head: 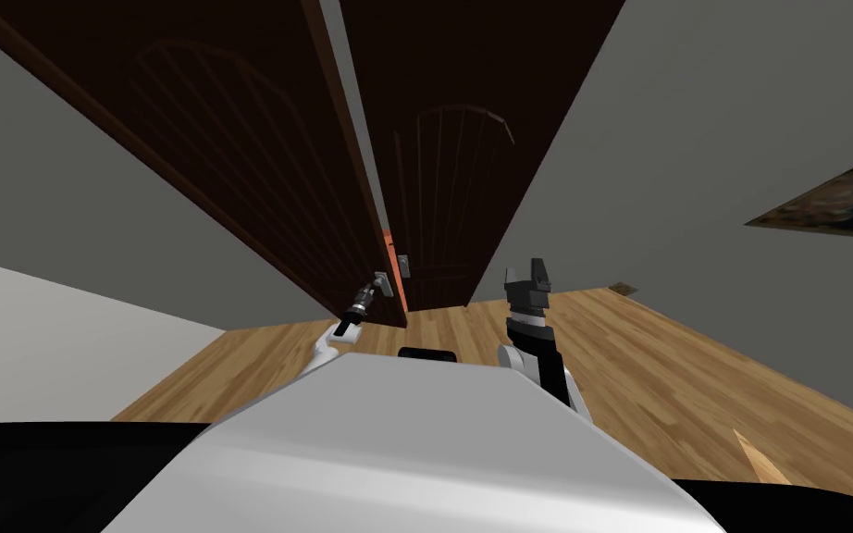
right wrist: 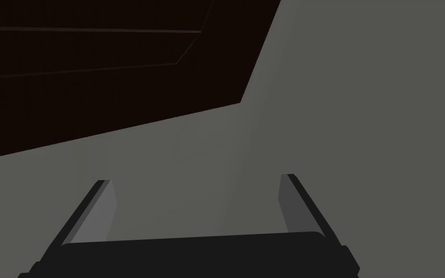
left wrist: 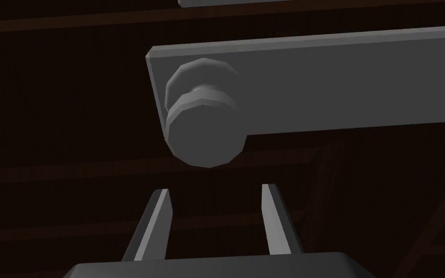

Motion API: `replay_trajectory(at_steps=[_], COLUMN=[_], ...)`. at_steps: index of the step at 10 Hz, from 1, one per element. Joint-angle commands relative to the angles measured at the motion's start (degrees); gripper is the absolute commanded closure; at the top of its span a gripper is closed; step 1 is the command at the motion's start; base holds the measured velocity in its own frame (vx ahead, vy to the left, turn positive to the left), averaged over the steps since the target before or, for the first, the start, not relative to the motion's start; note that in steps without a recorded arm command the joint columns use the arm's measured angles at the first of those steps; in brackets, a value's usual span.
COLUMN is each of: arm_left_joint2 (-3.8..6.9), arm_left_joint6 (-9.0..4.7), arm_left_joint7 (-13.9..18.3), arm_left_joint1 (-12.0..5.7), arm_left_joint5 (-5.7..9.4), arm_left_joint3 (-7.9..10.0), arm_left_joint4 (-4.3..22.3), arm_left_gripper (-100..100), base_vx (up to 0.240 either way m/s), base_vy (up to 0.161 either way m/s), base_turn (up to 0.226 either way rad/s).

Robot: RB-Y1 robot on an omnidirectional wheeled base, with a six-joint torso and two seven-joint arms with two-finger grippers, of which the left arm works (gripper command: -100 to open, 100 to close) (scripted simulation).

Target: Pull the door open

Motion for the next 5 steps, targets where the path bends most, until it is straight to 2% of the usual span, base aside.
replay_trajectory(at_steps=[1,3,4,5], arm_left_joint2=[0.56,0.98,0.74,0.37], arm_left_joint6=[-0.34,-0.60,-0.35,-0.31], arm_left_joint7=[0.9,1.7,1.4,1.0], arm_left_joint1=[0.60,1.13,0.90,0.20], arm_left_joint5=[-0.12,-0.25,-0.24,-0.23], arm_left_joint3=[-1.24,-2.37,-2.02,-1.76], arm_left_joint4=[-1.3,-2.4,-2.2,-1.6], arm_left_gripper=[-100,-100,-100,-100], base_vx=[-0.183,-0.196,-0.089,0.082], base_vy=[0.010,0.007,0.002,0.007], base_turn=[-0.068,-0.048,-0.006,-0.038])
